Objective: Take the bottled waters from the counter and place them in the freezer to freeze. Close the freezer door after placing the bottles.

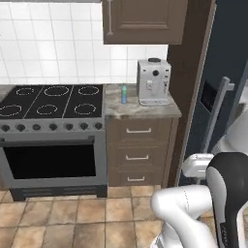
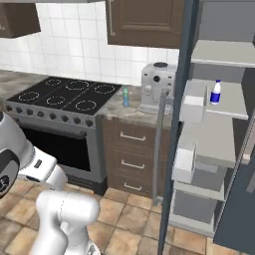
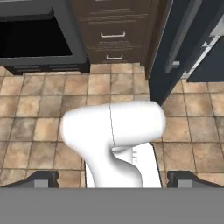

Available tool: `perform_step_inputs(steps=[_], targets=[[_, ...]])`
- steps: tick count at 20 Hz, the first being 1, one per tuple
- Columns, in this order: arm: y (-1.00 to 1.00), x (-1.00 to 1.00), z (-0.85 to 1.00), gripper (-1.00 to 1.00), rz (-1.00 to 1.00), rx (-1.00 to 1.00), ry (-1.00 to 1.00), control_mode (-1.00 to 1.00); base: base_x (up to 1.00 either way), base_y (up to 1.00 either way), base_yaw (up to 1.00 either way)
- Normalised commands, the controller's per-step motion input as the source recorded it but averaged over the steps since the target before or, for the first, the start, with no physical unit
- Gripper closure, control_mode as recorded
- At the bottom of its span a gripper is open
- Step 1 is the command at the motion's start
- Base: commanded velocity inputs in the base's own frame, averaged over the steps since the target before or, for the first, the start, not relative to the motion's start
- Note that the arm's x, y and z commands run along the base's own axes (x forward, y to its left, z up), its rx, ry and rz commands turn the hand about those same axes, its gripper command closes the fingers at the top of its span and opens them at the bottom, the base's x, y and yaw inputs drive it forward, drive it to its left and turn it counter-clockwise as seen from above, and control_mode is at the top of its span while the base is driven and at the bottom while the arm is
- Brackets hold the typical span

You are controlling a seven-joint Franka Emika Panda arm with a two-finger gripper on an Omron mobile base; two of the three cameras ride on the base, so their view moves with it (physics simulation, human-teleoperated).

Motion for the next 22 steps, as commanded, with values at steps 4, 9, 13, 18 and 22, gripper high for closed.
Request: perform_step_inputs(steps=[4,9,13,18,22], targets=[[0.00,0.00,0.00,-1.00,0.00,0.00,0.00,1.00,0.51,1.00,-0.49],[0.00,0.00,0.00,-1.00,0.00,0.00,0.00,1.00,0.78,1.00,-0.40],[0.00,0.00,0.00,-1.00,0.00,0.00,0.00,1.00,0.90,0.58,-0.26],[0.00,0.00,0.00,-1.00,0.00,0.00,0.00,1.00,0.59,-0.01,-0.03],[0.00,0.00,0.00,-1.00,0.00,0.00,0.00,1.00,0.62,-0.29,0.10]])
